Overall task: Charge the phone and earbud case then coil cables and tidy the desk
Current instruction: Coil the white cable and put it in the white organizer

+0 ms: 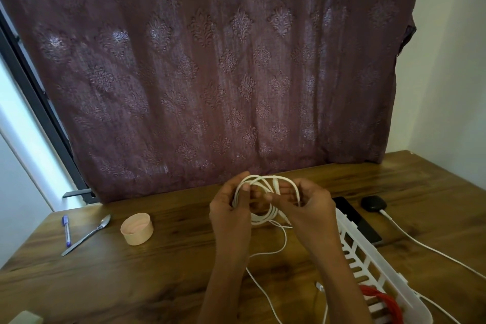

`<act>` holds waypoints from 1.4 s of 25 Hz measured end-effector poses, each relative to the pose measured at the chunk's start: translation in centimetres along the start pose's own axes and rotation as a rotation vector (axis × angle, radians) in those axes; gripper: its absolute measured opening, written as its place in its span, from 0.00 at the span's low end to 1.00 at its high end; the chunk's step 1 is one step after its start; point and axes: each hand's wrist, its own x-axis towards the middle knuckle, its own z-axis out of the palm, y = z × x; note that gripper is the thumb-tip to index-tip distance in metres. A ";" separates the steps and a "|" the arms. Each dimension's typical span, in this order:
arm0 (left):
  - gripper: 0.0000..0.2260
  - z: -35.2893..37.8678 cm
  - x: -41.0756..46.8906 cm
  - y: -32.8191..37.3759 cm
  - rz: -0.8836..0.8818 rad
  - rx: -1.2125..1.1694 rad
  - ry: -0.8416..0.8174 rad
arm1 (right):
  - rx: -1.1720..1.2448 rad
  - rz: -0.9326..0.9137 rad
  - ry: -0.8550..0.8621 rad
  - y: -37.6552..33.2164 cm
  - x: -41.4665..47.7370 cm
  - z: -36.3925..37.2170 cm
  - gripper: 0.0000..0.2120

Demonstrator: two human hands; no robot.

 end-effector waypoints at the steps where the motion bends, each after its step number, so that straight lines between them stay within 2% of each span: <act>1: 0.09 -0.1 0.0 0.1 -0.011 0.003 -0.032 | 0.003 -0.026 -0.018 -0.1 0.0 -0.1 0.07; 5: 0.06 -0.8 0.1 0.6 -0.020 0.017 -0.235 | 0.021 -0.075 -0.120 -0.1 0.0 -0.6 0.10; 8: 0.12 -1.3 0.6 1.1 0.022 0.097 -0.409 | -0.005 -0.153 -0.199 -0.2 0.0 -0.8 0.13; 10: 0.14 -1.2 0.7 1.3 0.029 0.133 -0.462 | -0.002 -0.174 -0.215 -0.2 0.0 -0.9 0.13; 15: 0.12 -1.0 0.2 1.4 0.013 0.054 -0.322 | 0.110 -0.121 -0.226 -0.2 0.3 -1.8 0.06; 19: 0.11 -1.0 -0.3 1.5 -0.004 0.006 -0.299 | -0.112 -0.319 0.042 -0.1 0.3 -2.0 0.11; 22: 0.11 -0.8 -0.2 1.5 -0.006 -0.018 -0.202 | -0.075 -0.401 0.115 -0.2 0.2 -2.4 0.10; 25: 0.11 -0.6 -0.1 1.6 -0.010 -0.026 -0.135 | 0.027 -0.410 0.052 0.0 0.2 -2.2 0.07; 27: 0.11 -0.5 -0.1 1.6 -0.027 -0.067 -0.120 | -0.002 -0.376 0.038 0.2 0.2 -1.5 0.07; 29: 0.10 -0.3 -0.2 1.7 -0.026 -0.111 -0.109 | 0.015 -0.280 -0.005 0.4 0.1 -1.0 0.07; 32: 0.10 -0.2 -0.2 1.6 0.011 -0.126 -0.090 | 0.153 -0.078 -0.170 -0.1 -0.1 -0.6 0.15; 35: 0.11 -0.1 -0.3 1.4 0.012 -0.171 -0.115 | 0.121 -0.013 -0.211 -0.5 -0.2 -0.1 0.04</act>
